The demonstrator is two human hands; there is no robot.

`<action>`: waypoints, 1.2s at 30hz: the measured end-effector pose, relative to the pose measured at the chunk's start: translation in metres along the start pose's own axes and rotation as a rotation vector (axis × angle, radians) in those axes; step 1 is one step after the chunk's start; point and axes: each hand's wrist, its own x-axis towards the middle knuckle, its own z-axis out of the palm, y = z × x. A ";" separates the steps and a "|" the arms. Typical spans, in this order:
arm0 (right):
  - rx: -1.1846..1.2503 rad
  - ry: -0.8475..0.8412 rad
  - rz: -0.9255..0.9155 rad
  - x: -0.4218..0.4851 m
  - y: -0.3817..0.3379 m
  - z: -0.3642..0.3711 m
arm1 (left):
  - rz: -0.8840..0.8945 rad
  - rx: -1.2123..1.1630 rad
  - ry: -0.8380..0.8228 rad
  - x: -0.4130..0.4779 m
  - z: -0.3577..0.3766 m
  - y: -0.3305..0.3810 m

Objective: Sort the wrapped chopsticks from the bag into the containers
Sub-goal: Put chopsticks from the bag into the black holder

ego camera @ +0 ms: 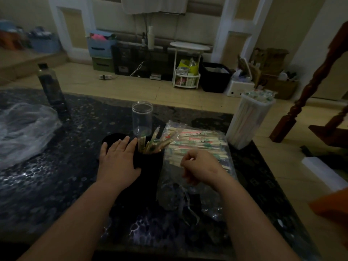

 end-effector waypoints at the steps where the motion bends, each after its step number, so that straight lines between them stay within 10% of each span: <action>1: -0.031 -0.059 0.024 -0.003 0.001 -0.001 | 0.000 0.004 -0.002 0.000 0.000 0.000; 13: -0.730 -0.306 0.034 0.015 0.036 0.013 | -0.003 0.000 -0.011 -0.001 -0.002 0.001; 22: -0.582 0.137 0.049 0.030 0.083 0.031 | -0.002 0.004 0.003 -0.001 -0.001 0.001; 36: -0.770 0.235 0.119 0.036 0.097 0.026 | 0.005 -0.011 0.025 -0.001 0.000 0.001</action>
